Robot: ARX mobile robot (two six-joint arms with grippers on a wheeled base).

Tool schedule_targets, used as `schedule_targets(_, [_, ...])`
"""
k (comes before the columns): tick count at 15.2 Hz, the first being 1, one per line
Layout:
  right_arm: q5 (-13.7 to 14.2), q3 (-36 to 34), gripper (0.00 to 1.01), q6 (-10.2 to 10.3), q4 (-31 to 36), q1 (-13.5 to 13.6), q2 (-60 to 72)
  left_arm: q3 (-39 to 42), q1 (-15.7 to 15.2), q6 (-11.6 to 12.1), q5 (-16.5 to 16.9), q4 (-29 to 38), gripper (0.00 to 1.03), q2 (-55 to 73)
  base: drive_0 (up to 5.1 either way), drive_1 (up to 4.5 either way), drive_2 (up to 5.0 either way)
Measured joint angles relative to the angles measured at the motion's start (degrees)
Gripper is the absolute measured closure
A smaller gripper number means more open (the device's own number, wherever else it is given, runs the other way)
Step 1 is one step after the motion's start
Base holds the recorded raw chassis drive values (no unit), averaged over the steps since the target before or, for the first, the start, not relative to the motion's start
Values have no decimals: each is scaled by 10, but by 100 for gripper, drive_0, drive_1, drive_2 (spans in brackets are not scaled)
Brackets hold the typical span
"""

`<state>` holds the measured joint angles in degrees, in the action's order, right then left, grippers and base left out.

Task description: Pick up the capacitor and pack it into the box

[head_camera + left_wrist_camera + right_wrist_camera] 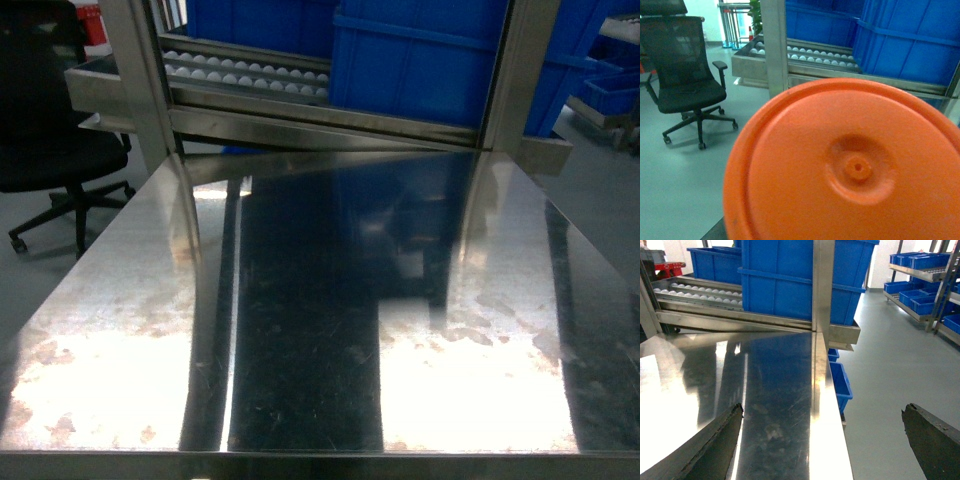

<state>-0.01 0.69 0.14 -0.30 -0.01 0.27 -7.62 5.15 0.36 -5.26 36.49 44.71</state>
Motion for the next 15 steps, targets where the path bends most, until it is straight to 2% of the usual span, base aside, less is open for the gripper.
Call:
schedule_targets(1, [0,0,3,0,0,0,0,10,-14,0,19,-12,58,-19,0,0,0])
schedule_targets(2, [0,0,3,0,0,0,0,21,-48,0,49,-24,58,-44,0,0,0])
schedule_targets(3, [0,0,3,0,0,0,0,28,-55,-1,44,-35,58,-65,0,0,0])
schedule_targets(10, [0,0,3,0,0,0,0,51,-50,-1,52,-92,59,-144,0,0,0])
schedule_targets(11, [0,0,3,0,0,0,0,69,-50,-2,52,-63,59,-150,0,0,0])
schedule_targets(14, [0,0,3,0,0,0,0,69,-50,-1,52,-123,59,-200,0,0,0])
schedule_targets(15, [0,0,3,0,0,0,0,69,-50,-2,52,-166,59,-248,0,0,0])
